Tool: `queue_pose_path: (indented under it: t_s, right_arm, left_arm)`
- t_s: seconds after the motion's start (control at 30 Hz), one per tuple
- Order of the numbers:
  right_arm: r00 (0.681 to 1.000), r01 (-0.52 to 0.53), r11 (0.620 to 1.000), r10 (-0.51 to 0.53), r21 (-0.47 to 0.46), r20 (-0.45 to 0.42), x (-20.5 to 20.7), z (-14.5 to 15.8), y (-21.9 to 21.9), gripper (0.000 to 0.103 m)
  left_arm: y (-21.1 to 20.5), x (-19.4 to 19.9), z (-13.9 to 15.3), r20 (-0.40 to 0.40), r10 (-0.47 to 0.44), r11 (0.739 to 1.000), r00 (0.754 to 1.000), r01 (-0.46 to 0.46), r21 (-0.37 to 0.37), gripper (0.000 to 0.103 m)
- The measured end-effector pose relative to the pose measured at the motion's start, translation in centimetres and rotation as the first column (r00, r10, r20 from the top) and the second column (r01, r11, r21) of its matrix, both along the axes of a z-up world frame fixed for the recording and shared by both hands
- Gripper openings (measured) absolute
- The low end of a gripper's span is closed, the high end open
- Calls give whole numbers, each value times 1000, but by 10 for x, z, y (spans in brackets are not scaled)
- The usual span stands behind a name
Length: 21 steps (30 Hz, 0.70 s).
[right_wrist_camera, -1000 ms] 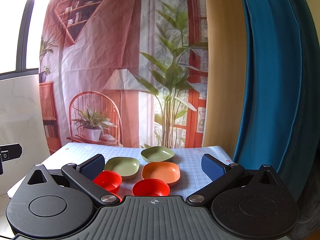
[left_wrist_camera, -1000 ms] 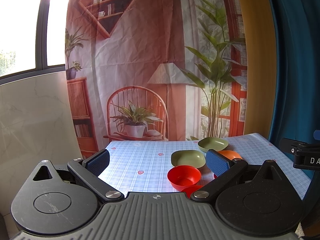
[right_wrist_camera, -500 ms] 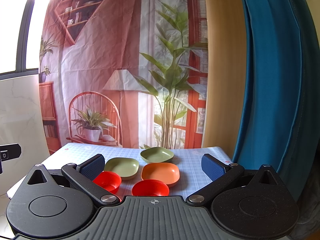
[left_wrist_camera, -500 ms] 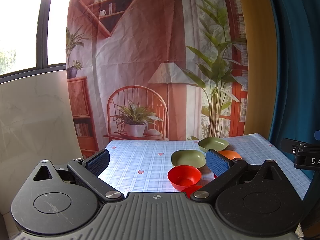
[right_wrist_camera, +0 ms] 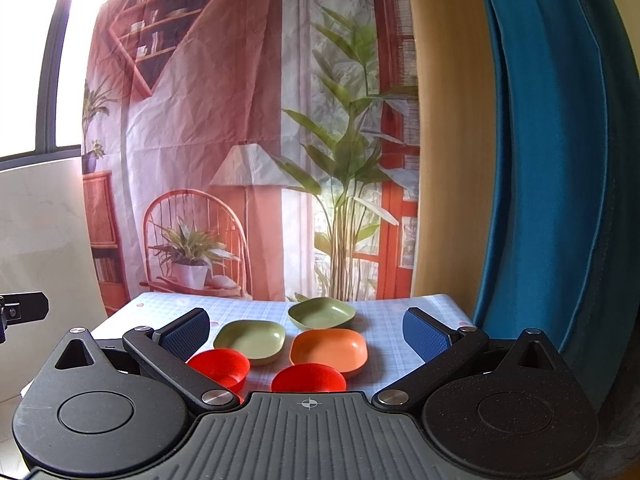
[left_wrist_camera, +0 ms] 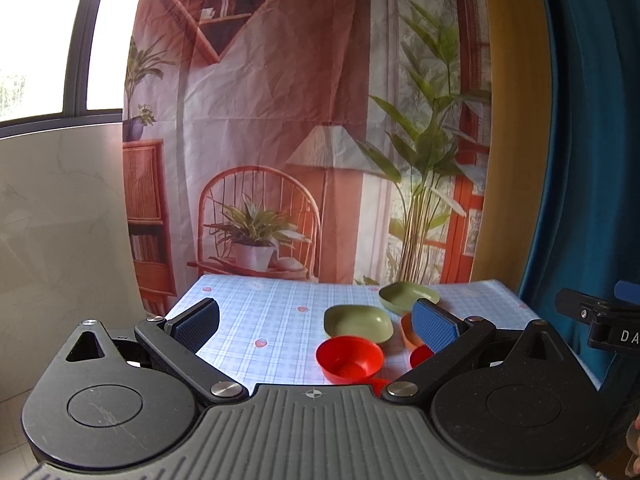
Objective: Organize plates and bowls
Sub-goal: 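Move both tools forward toward the red bowls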
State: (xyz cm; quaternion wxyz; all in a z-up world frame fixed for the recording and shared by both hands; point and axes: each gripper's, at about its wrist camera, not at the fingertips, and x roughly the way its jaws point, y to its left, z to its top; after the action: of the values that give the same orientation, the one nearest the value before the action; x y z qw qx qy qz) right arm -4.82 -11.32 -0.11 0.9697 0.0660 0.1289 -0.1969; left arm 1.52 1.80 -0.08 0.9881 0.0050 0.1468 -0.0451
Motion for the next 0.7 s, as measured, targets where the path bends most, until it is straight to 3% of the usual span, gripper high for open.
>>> queue_pose_path:
  t_s: [0.1, 0.2, 0.37, 0.57, 0.7]
  right_arm:
    - [999, -17, 1000, 18, -20, 48, 11, -3, -14, 103]
    - [995, -35, 996, 41, -77, 86, 29, -6, -20, 103]
    - [995, -80, 995, 84, -62, 63, 72, -22, -33, 103]
    - [989, -145, 989, 145, 27, -16, 123, -57, -39, 103]
    - [986, -132, 991, 134, 23, -100, 143, -88, -37, 103]
  left_arm:
    - [1, 8, 3, 77, 19, 1000, 997, -19, 1, 103]
    - [-7, 26, 5, 102, 38, 995, 994, -47, 86, 103]
    - [-16, 56, -4, 127, 57, 986, 990, -76, 150, 103]
    - [-24, 97, -34, 21, 59, 982, 998, -62, 181, 103]
    - [-21, 120, -62, -90, 55, 990, 994, -43, 136, 103]
